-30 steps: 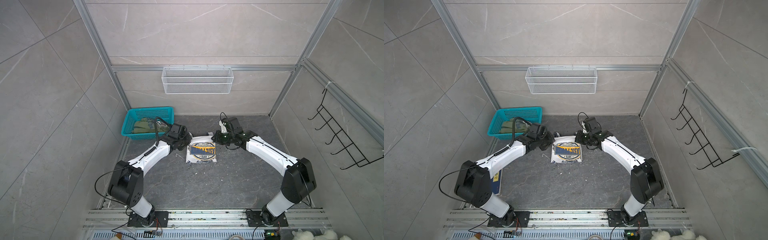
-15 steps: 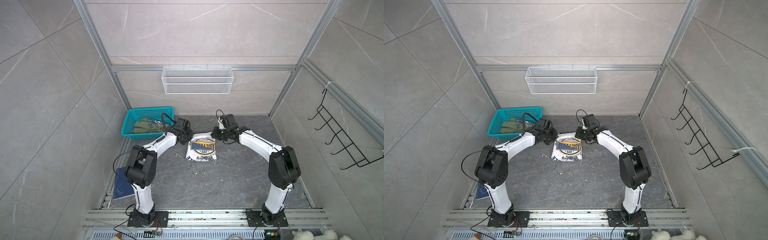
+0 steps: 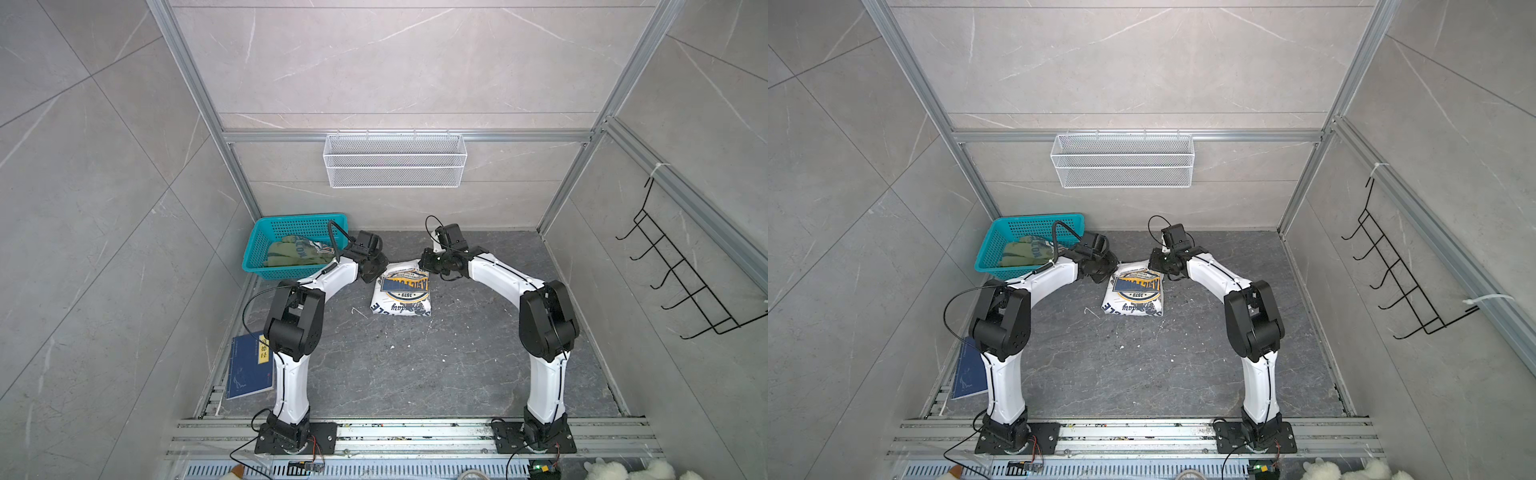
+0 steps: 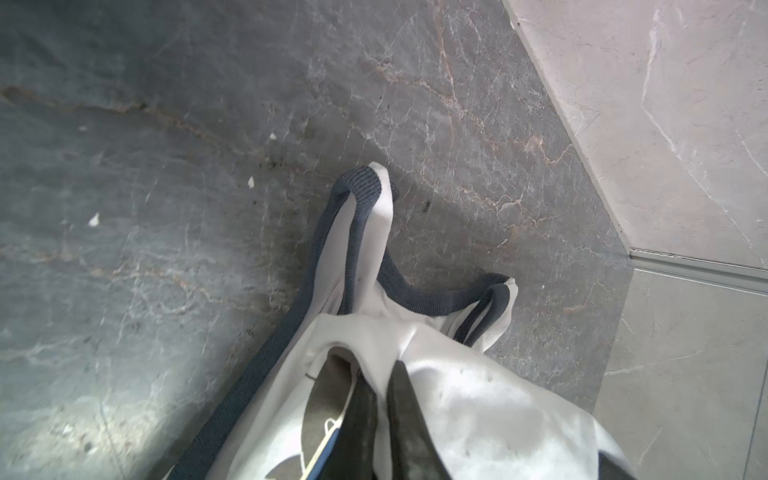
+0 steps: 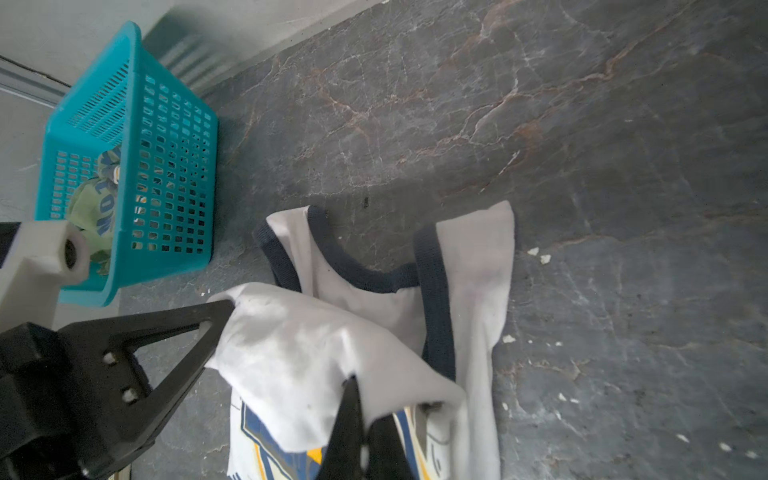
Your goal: Fold and stack the tank tops
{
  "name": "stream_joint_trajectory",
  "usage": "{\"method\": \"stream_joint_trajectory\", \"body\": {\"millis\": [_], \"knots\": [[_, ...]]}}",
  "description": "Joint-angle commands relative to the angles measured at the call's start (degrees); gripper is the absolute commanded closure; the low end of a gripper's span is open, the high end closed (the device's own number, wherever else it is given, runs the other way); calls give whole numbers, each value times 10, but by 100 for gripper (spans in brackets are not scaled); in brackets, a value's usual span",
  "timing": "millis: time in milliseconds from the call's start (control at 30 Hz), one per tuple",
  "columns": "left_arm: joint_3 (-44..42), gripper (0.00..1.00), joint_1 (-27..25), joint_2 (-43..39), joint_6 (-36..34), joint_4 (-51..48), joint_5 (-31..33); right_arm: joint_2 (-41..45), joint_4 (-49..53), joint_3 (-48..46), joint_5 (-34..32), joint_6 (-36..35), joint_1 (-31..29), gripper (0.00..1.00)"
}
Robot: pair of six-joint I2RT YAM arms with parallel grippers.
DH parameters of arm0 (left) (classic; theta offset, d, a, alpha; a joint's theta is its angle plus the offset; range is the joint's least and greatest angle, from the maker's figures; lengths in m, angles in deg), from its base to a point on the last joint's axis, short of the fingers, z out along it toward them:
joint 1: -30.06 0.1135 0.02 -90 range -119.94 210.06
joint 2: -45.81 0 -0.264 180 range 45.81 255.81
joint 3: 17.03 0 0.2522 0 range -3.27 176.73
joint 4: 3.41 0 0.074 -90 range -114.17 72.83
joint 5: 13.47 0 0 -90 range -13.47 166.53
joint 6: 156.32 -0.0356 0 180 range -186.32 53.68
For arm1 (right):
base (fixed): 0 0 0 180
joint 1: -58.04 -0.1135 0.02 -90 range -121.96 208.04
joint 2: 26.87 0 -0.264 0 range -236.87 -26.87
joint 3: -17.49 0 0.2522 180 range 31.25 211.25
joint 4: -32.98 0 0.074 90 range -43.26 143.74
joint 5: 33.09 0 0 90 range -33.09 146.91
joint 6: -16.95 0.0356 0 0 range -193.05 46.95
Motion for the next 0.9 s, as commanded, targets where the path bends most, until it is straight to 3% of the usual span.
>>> {"method": "stream_joint_trajectory", "body": {"millis": [0, 100, 267, 400, 567, 667, 867], "knots": [[30, 86, 3, 19, -18, -2, -16, -16, 10, 23, -9, -13, 1, 97], [54, 74, 4, 31, -30, -12, -27, -17, 12, 25, -16, -16, 4, 77], [117, 49, 8, 40, -83, -41, -68, 8, 28, 29, -44, -29, 6, 56], [118, 29, 8, -5, -125, -82, -33, 51, 40, 7, -68, -49, 7, 49], [33, 30, -4, -97, -140, -89, 35, 98, 32, -46, -44, -68, 5, 45], [-13, 31, -24, -127, -142, -56, 30, 110, 8, -82, -33, -68, 1, 45], [28, 35, -30, -39, -138, -17, -47, 38, 14, -42, -20, -67, -4, 45]]}}
